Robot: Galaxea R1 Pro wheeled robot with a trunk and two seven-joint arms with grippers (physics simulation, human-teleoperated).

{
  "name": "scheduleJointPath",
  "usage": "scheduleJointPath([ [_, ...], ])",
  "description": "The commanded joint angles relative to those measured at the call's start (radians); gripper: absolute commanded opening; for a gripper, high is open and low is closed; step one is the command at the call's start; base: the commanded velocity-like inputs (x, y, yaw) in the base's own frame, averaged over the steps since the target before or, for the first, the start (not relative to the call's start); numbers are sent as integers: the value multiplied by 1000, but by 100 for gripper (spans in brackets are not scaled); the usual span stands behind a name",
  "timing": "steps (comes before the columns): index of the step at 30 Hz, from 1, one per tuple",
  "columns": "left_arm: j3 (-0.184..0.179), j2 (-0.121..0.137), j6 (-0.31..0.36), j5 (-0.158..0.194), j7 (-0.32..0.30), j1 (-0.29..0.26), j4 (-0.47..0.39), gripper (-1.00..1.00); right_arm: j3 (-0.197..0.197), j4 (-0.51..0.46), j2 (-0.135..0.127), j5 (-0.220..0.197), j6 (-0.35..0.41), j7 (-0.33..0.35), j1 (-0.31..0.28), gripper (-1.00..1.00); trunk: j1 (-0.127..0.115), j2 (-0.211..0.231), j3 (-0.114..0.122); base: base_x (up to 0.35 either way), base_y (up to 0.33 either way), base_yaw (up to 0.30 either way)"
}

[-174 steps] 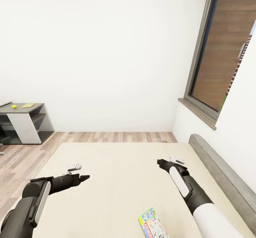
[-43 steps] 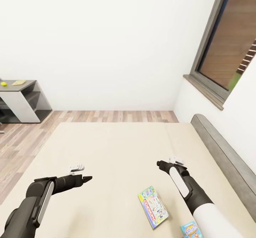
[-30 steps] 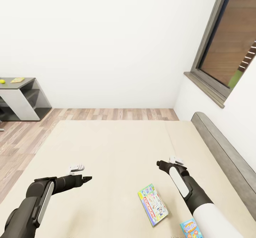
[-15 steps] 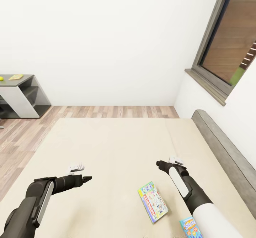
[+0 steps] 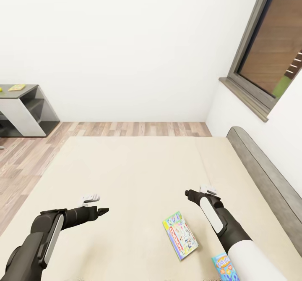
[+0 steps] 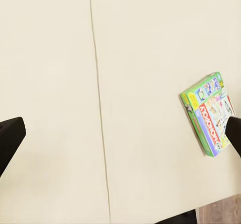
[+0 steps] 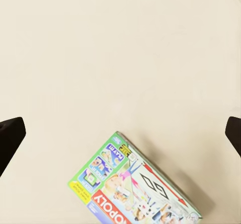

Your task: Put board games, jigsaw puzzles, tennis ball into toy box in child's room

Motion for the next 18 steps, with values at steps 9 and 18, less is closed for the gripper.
scheduleJointPath([
  [9,2,-1,6,-3,-5,-1,-1,100,5,-1,-2,-9,1,-10,-1,100,1,-2,-17,0,0,0],
  [18,3,-1,6,-1,-7,-1,-1,100,4,-1,-3,-10,1,-10,-1,100,1,-2,-31,0,0,0],
])
